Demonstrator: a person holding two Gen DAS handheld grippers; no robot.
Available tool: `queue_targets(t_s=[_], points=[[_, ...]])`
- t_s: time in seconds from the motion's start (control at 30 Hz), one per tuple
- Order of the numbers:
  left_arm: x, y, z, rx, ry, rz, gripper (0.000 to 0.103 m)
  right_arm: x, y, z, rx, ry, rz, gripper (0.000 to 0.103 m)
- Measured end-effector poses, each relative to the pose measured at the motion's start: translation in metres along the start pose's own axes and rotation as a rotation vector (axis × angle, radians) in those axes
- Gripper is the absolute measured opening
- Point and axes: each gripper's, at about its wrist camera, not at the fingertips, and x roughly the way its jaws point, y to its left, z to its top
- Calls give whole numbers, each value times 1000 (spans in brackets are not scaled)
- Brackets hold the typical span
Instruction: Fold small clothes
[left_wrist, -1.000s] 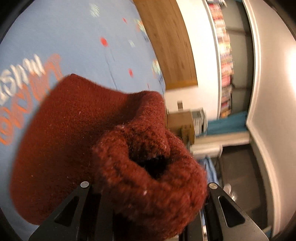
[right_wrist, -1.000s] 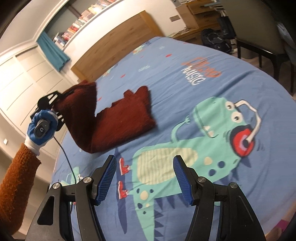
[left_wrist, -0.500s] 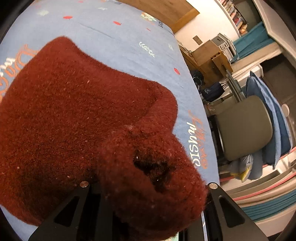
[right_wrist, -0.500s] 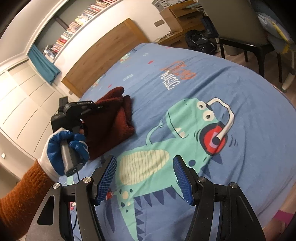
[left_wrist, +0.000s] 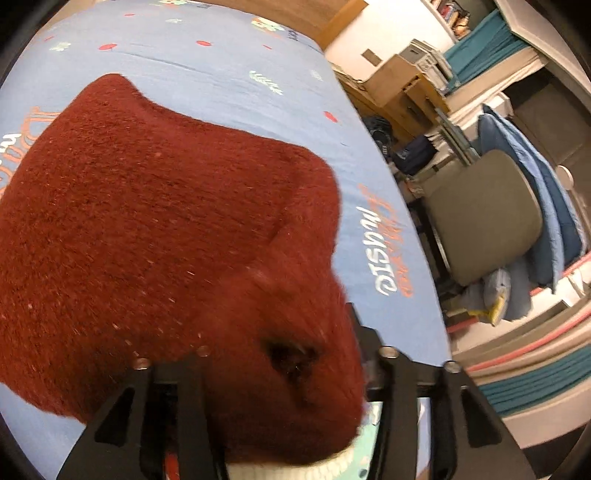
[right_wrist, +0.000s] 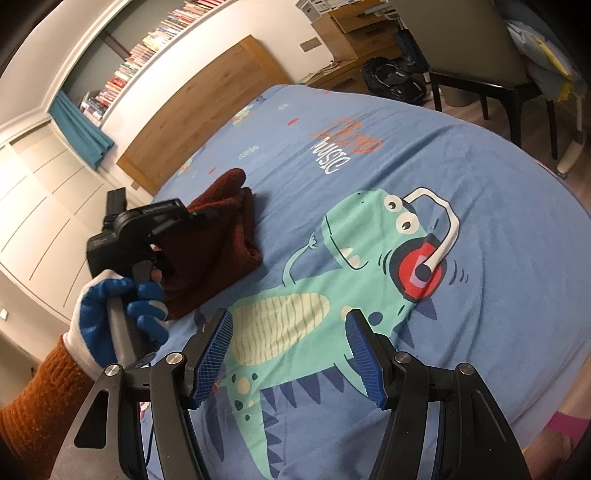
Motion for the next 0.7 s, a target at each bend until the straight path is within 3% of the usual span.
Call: queue_targets(t_s=[0.33,0.47,0.57,0.7], points=[[-8,-14,6,72,69,-104,51,5,18,4,-56,24,-16,65],[-37,-13,8,187,56,-117,51,12,32,13,-97,31,-15,65],[-69,1,10,287,17,-84,51,22,53,21,-149,38,2,65],[-103,31,18,400,-44,35,51,45,90,32,-229,56,45,65]])
